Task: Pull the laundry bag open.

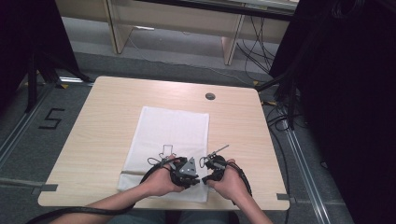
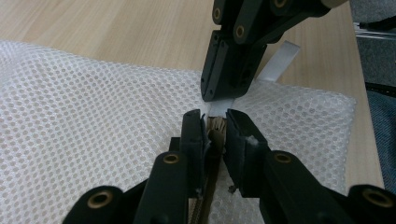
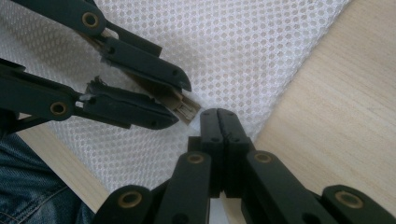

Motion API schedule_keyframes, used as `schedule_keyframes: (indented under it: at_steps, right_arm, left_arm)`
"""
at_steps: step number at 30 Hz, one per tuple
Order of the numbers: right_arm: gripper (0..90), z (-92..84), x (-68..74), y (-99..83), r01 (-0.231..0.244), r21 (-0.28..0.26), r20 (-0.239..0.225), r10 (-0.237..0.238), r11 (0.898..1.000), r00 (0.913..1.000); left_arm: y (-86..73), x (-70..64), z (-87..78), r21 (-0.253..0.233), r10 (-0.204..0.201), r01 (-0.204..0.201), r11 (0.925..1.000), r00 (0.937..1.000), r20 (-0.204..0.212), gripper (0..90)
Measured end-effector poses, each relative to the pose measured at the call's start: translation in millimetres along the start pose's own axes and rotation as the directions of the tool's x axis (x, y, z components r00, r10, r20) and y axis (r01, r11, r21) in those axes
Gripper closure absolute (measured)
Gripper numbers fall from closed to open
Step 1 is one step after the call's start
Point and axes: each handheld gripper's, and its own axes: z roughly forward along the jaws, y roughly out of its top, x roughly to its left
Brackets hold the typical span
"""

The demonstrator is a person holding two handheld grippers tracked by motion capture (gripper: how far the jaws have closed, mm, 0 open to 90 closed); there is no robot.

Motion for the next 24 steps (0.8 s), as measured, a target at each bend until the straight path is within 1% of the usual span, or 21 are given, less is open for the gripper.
schedule_keyframes:
  at_steps: [1, 2, 4, 6, 7, 8, 11, 12, 13, 14, 15, 17, 19, 20, 21, 22, 24]
  right_arm:
    - [90.0, 0.0, 0.0, 0.0, 0.000, 0.000, 0.000, 0.000, 1.000, 1.0000]
    - [90.0, 0.1, 0.1, 0.0, -0.001, 0.000, -0.001, 0.001, 1.000, 1.0000]
    - [90.0, 0.0, 0.0, 0.0, -0.001, 0.000, 0.000, 0.001, 1.000, 1.0000]
    - [90.0, 0.0, -0.1, 0.1, -0.004, 0.001, -0.002, 0.004, 1.000, 1.0000]
    - [90.0, 0.0, -0.1, 0.1, -0.003, 0.001, -0.002, 0.003, 1.000, 1.0000]
    - [90.0, 0.0, -0.1, 0.2, -0.002, 0.003, -0.001, 0.002, 1.000, 1.0000]
    - [90.0, -0.1, -0.1, 0.2, -0.002, 0.003, -0.002, 0.003, 1.000, 1.0000]
    - [90.0, -0.1, 0.1, 0.2, -0.015, 0.008, -0.001, 0.015, 1.000, 0.9999]
    - [90.0, -0.1, -0.2, 0.1, -0.014, 0.009, -0.003, 0.014, 1.000, 0.9999]
    - [90.0, 0.0, -0.5, 0.0, -0.011, 0.006, -0.003, 0.011, 1.000, 0.9999]
    - [90.0, 0.0, -0.5, 0.0, -0.011, 0.006, -0.003, 0.011, 1.000, 0.9999]
    - [90.0, 0.0, 0.1, 0.2, -0.015, 0.008, -0.001, 0.015, 1.000, 0.9999]
    - [90.0, 0.0, 0.1, 0.2, -0.016, 0.008, -0.001, 0.016, 1.000, 0.9999]
    - [90.0, -0.1, 0.0, 0.1, -0.016, 0.008, -0.002, 0.016, 1.000, 0.9999]
    - [90.0, 0.0, -0.4, 0.0, -0.011, 0.007, -0.002, 0.011, 1.000, 0.9999]
    - [90.0, 0.3, -1.0, -0.1, -0.006, 0.001, -0.004, 0.006, 1.000, 1.0000]
    - [90.0, 0.2, -1.2, -0.1, -0.006, 0.002, -0.005, 0.006, 1.000, 1.0000]
  left_arm:
    - [0.2, 0.5, -0.3, 0.003, 0.006, -0.006, 1.0000, 1.0000, -0.001, 76.2]
    - [0.3, 0.2, 0.0, -0.004, -0.001, 0.001, 1.0000, 1.0000, 0.004, 75.9]
    - [0.4, 0.7, -0.1, -0.006, 0.002, -0.002, 1.0000, 1.0000, 0.005, 75.6]
    - [-0.4, 1.0, 0.9, -0.018, -0.004, 0.004, 0.9998, 0.9999, 0.011, 75.5]
    - [-0.6, 1.0, 1.1, -0.017, -0.001, 0.001, 0.9999, 0.9999, 0.012, 75.5]
    - [-0.9, 1.2, 1.2, -0.015, 0.011, -0.011, 0.9998, 0.9999, 0.011, 75.6]
    - [-0.6, 0.2, 1.8, -0.026, 0.013, -0.013, 0.9996, 0.9997, 0.019, 76.1]
    - [-1.1, -1.4, 3.4, -0.033, 0.007, -0.006, 0.9994, 0.9996, 0.029, 76.7]
    - [-1.5, -0.8, 3.6, -0.023, 0.028, -0.027, 0.9994, 0.9993, 0.023, 76.8]
    - [-1.7, -0.8, 4.3, -0.026, 0.018, -0.017, 0.9995, 0.9995, 0.025, 77.0]
    - [-1.6, -0.6, 4.7, -0.026, -0.001, 0.002, 0.9996, 0.9996, 0.027, 77.4]
    - [-0.7, 0.8, 5.0, -0.025, 0.009, -0.009, 0.9997, 0.9996, 0.027, 78.7]
    - [-0.7, 0.3, 4.8, -0.024, 0.008, -0.007, 0.9997, 0.9997, 0.022, 81.2]
    - [-0.6, -1.2, 4.4, -0.014, -0.007, 0.008, 0.9999, 0.9999, 0.016, 81.8]
    - [-0.3, -1.8, 4.3, -0.013, -0.009, 0.009, 0.9999, 0.9999, 0.008, 82.0]
    - [0.0, -2.9, 4.5, -0.014, -0.018, 0.019, 0.9997, 0.9998, 0.008, 82.1]
    - [0.7, -3.5, 4.2, -0.011, -0.020, 0.020, 0.9997, 0.9998, 0.004, 82.2]
